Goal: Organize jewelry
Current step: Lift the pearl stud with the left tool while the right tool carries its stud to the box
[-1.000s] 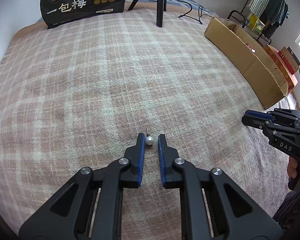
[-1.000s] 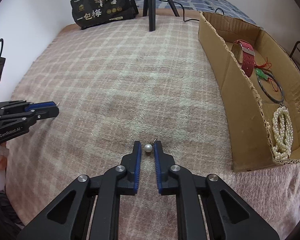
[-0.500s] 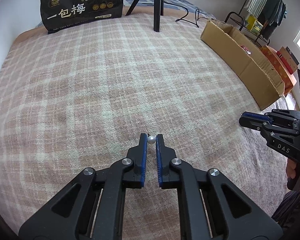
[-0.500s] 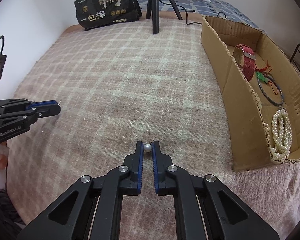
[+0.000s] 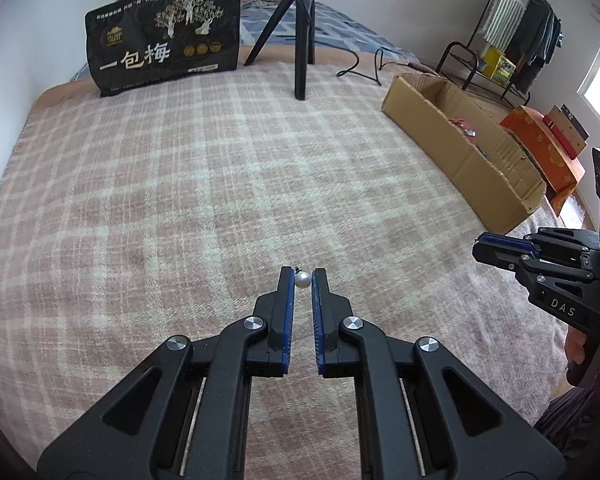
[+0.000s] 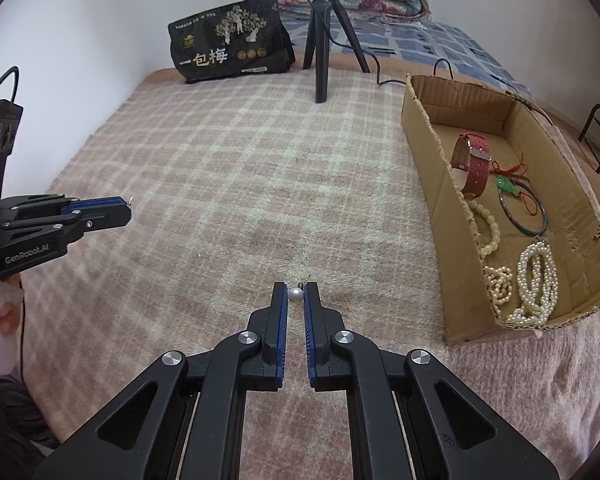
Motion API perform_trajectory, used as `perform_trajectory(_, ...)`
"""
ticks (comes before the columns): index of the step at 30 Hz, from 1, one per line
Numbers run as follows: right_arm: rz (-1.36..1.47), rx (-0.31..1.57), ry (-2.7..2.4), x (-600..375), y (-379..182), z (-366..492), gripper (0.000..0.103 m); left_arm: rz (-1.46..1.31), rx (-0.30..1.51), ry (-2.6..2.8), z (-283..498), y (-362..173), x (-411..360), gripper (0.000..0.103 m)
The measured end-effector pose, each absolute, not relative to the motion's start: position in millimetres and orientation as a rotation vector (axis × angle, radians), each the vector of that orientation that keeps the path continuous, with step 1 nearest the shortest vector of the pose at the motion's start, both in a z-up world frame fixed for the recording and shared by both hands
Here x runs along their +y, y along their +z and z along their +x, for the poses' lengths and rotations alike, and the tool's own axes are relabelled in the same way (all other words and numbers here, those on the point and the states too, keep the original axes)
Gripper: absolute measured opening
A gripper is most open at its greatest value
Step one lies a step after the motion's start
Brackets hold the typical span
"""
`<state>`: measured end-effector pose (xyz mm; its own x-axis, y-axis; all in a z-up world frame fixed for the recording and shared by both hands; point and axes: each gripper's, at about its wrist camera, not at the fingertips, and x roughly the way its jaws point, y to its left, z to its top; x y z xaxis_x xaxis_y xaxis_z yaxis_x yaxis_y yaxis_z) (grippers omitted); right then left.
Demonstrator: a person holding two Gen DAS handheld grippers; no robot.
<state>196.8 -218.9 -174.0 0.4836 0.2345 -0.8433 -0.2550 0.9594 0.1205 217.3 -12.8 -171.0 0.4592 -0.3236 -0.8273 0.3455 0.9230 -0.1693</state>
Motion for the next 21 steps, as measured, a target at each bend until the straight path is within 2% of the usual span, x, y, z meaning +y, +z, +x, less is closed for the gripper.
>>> perform_trajectory(21, 0.024, 0.908, 0.223, -266.8, -126.5, 190.7, 0.006, 0.014, 0.937, -0.500, 219.1, -132.3, -63.6, 0.007)
